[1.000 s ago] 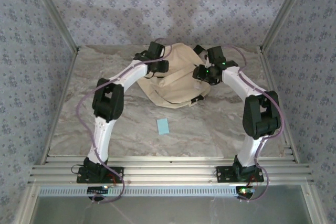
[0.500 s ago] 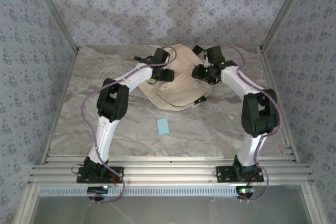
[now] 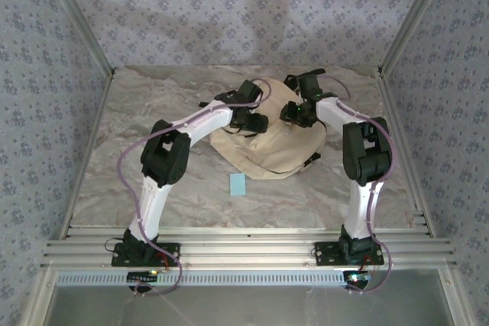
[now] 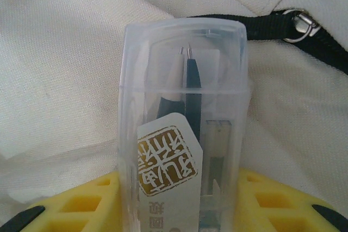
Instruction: Pack the student bag
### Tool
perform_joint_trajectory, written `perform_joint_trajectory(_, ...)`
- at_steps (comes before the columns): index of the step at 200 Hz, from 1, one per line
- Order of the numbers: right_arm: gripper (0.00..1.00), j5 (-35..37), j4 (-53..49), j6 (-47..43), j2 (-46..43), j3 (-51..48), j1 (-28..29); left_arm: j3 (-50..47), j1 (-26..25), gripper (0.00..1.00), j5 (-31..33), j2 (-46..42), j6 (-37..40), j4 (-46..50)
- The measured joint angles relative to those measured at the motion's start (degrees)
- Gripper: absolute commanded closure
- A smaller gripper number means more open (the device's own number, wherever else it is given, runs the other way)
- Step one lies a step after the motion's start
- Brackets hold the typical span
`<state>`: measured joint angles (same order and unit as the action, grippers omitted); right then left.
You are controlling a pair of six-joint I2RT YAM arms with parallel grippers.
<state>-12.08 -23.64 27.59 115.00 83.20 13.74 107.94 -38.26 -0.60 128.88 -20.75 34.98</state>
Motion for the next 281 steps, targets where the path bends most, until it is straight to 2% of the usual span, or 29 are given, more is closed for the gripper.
perform_joint_trajectory(29,0.57,0.0,0.7,0.0,0.0,0.0,-0.4,4.8,0.0,0.29,2.0,3.7,2.3,1.6)
perform_joint_trajectory(40,0.57,0.0,0.9,0.0,0.0,0.0,-0.6,5.6,-0.1,0.35,2.7,4.4,2.8,1.6)
perform_joint_trajectory(58,0.57,-0.3,1.1,0.0,0.0,0.0,-0.8,6.2,-0.1,0.56,4.4,5.1,3.3,1.8)
perform_joint_trajectory(76,0.58,-0.4,1.2,0.0,0.0,0.0,-1.0,7.0,0.1,0.86,6.1,5.6,4.3,2.3)
perform_joint_trajectory(87,0.58,-0.5,1.2,0.0,0.0,0.0,-1.1,7.8,0.1,1.00,6.2,6.0,4.8,2.6)
perform_joint_trajectory(129,0.58,-0.7,1.2,0.0,-0.1,-0.1,-1.2,8.9,0.0,1.00,6.3,6.5,5.2,3.4)
perform_joint_trajectory(151,0.59,-0.9,1.0,0.0,-0.9,-0.7,-1.2,8.9,0.5,1.00,4.2,5.8,4.3,3.8)
perform_joint_trajectory(218,0.59,-0.8,-1.6,-0.8,-8.2,-3.4,-1.3,4.8,5.6,1.00,-12.9,-3.2,-5.1,1.4)
perform_joint_trajectory(243,0.59,-0.8,-1.6,-1.1,-8.8,-3.8,-1.5,-0.9,8.0,1.00,-20.2,-7.2,-10.8,-5.7)
perform_joint_trajectory(281,0.60,-0.8,-1.0,-1.1,-6.3,-4.8,-1.9,-12.1,11.3,1.00,-30.3,-8.4,-21.6,-20.3)
